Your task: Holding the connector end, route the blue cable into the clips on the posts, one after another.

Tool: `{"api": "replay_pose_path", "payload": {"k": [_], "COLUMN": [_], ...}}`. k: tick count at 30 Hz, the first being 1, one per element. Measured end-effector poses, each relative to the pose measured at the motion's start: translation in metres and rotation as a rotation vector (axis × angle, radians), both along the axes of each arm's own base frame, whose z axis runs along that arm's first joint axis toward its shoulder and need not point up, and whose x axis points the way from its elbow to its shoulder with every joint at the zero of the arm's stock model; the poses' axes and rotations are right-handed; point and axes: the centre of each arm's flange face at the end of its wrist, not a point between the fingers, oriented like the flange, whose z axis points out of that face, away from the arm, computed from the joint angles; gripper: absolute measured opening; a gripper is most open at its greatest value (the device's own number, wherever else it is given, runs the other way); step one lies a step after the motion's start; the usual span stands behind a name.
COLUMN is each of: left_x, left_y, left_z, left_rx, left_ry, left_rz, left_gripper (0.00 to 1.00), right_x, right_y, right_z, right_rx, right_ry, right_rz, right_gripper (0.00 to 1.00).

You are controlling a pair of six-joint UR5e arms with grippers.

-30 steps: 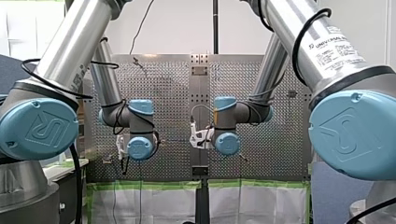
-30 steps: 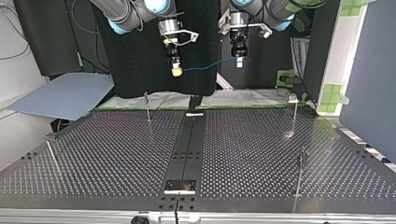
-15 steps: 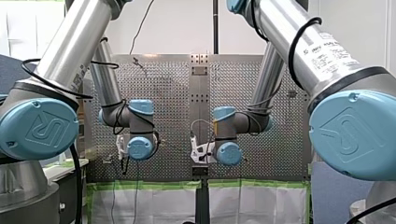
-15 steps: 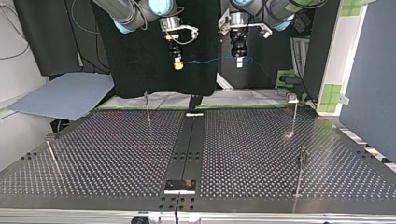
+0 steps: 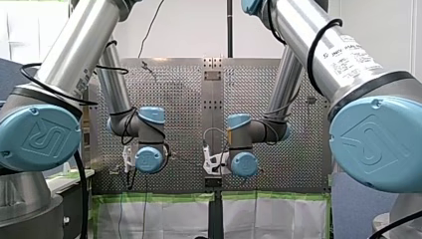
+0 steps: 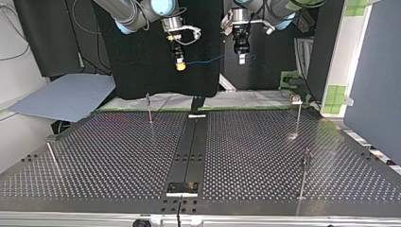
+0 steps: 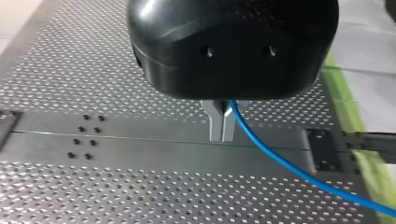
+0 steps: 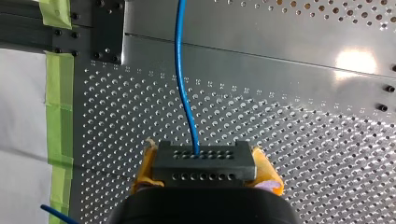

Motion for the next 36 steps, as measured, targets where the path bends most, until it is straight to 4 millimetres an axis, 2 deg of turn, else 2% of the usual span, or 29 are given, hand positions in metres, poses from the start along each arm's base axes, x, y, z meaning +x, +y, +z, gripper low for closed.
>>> {"api": "replay_pose_path", "payload": {"k": [21,27,36], "left_x": [-0.008,-0.011,-0.008], "left_y": [0.000,-0.009,-0.003], "left_z": [-0.005,0.009,0.035], "left_rx": [0.031,-0.015,-0.038], "left_ry": [0.043,0.010,0.000], "left_rz": [-0.006,-0.032,-0.006], "left_gripper": [0.00,0.00,0.00], "right_x": [0.000,0.006,0.023], "right_y": [-0.001,-0.012,-0.021], "right_z": [0.001,0.029,0.086], "right_rx": [0.000,-0.007,-0.014], "right_ry": [-0.002,-0.048,-0.123], "right_rz": [-0.004,-0.047,0.002], "right_gripper": [0.00,0.00,0.00]}}
